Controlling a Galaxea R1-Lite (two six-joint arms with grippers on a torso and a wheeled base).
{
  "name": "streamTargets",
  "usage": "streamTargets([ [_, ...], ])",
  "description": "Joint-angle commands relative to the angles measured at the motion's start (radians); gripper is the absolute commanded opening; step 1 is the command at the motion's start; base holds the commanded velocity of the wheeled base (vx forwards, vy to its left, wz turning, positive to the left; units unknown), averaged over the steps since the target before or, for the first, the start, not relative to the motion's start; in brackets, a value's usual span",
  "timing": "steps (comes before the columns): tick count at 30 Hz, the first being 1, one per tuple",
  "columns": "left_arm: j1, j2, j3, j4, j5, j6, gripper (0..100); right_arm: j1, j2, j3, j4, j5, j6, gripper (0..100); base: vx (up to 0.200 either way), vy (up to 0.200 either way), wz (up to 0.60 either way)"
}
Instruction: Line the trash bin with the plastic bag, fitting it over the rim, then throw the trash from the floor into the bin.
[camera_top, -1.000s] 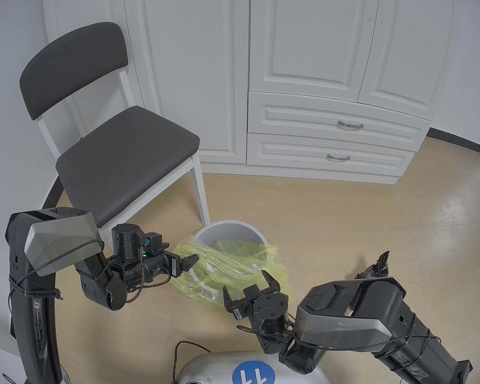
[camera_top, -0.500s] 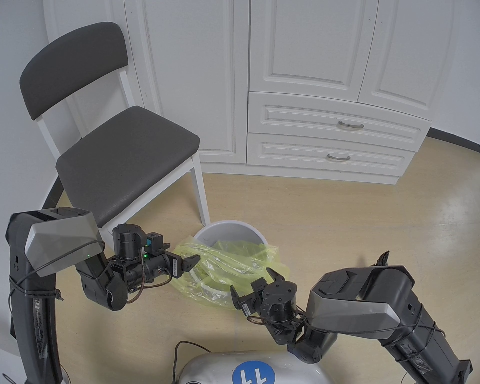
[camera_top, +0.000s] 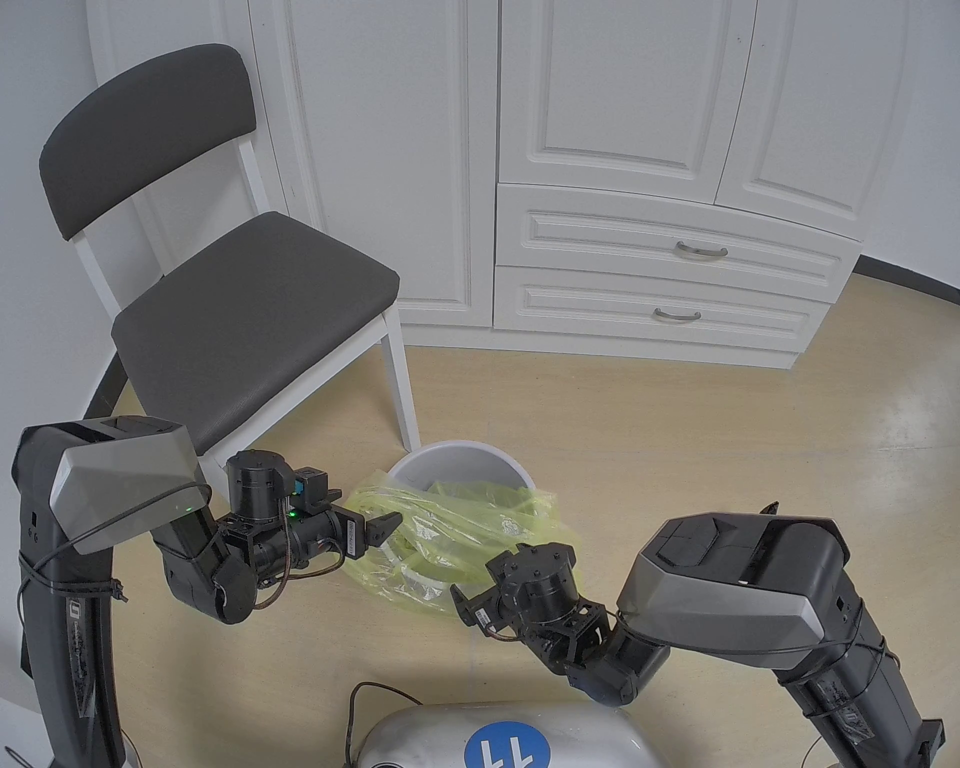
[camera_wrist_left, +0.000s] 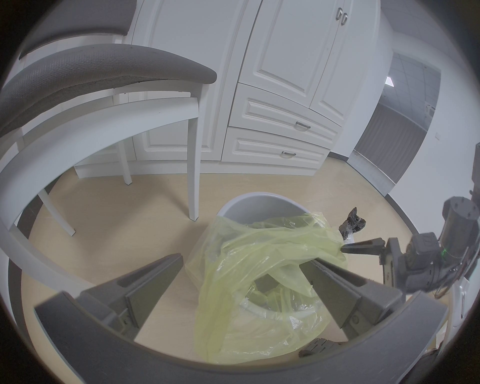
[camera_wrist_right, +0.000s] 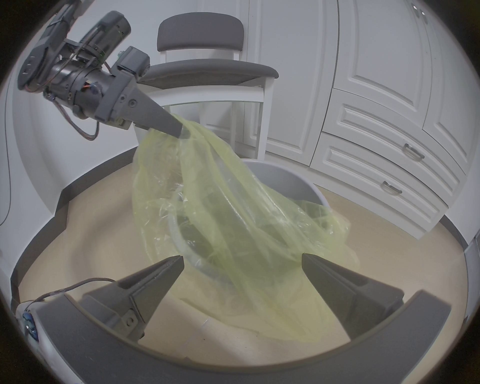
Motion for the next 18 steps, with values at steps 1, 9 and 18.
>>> streamTargets([
  [1,-0.001,-0.001,0.002,-0.002,0.001,0.000,100,-0.021,0.014,-0.096,0.082,0.001,-0.007,100,0.000,0.000,0.00],
  [9,0.002,0.004,0.011,-0.031,-0.001,0.001,100,-0.037,-0.014,-0.116,0.117,0.001,-0.014,0,0.000,0.000,0.00],
  [18,0.011,0.013,0.006,-0.021,0.001,0.008,100,-0.063,-0.029,-0.192,0.171,0.001,-0.022,0,0.000,0.000,0.00],
])
